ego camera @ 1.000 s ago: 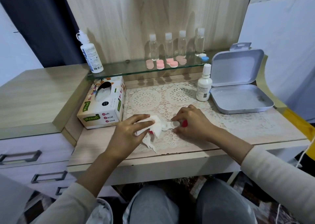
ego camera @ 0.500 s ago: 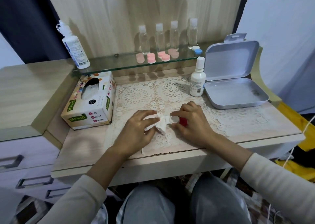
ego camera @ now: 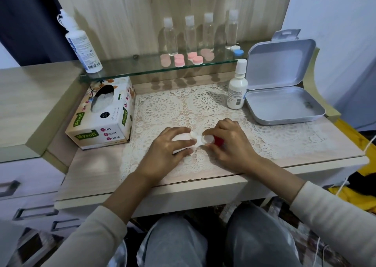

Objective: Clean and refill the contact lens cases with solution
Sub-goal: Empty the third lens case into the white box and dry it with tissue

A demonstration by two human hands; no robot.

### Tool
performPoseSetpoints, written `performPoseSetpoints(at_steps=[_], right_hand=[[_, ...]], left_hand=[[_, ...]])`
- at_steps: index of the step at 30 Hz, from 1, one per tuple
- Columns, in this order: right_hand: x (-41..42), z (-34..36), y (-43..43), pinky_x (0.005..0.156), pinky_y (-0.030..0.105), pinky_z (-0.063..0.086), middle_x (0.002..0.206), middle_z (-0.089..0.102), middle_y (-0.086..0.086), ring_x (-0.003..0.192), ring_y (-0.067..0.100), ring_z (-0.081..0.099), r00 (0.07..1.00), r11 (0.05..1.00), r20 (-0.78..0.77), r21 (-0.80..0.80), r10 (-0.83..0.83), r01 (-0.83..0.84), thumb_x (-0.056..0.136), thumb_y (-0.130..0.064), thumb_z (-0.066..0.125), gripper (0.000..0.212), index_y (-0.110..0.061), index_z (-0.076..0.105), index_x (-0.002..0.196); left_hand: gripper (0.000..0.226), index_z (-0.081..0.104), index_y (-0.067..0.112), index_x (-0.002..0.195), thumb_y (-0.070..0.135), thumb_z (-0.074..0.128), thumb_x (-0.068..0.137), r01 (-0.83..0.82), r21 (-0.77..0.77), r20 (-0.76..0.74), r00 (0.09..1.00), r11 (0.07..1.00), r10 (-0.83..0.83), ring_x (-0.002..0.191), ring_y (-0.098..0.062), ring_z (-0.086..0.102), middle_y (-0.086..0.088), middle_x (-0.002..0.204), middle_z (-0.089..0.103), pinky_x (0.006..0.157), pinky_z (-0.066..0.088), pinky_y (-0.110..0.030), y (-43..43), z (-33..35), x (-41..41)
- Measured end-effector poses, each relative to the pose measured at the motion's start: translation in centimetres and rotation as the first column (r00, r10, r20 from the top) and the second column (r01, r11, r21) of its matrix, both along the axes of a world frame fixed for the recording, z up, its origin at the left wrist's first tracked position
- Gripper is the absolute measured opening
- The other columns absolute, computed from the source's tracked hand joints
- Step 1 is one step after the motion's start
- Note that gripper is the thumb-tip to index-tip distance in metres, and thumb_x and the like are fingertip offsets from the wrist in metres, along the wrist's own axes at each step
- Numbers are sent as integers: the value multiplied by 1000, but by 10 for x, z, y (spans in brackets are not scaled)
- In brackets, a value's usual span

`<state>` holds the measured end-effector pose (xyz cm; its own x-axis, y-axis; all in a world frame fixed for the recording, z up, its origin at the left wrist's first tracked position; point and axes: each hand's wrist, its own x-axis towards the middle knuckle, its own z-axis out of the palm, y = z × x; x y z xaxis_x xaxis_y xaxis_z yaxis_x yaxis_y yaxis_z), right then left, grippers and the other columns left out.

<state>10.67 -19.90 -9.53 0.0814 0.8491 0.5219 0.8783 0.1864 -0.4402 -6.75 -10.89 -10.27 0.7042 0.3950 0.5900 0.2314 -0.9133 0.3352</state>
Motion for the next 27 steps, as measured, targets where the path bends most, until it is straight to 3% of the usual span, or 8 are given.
performPoseSetpoints(at_steps=[10,20,27], right_hand=[[1,1,-1,67,14,23,70,50,1,72,11,38,998,1000,-52,-2,20,-20,74,-28,68,24,-10,70,90],[1,1,0,66,13,24,75,48,-5,73,6,37,997,999,-71,5,42,-42,75,-32,69,29,-11,70,96],[3,-2,2,74,18,27,82,60,-1,79,9,46,997,999,-60,0,42,-42,74,-32,74,32,-16,70,101]], left_hand=[[26,74,8,90,27,64,76,43,-23,46,998,999,-42,98,-14,57,-13,104,66,85,46,-22,3,-1,2],[19,70,-2,87,12,59,80,-1,124,56,998,992,-6,91,-16,55,-18,92,63,79,45,-19,-2,-1,0],[14,69,-1,84,2,71,71,-43,139,38,999,989,38,83,-12,53,-15,90,61,78,40,-10,-6,1,-2]])
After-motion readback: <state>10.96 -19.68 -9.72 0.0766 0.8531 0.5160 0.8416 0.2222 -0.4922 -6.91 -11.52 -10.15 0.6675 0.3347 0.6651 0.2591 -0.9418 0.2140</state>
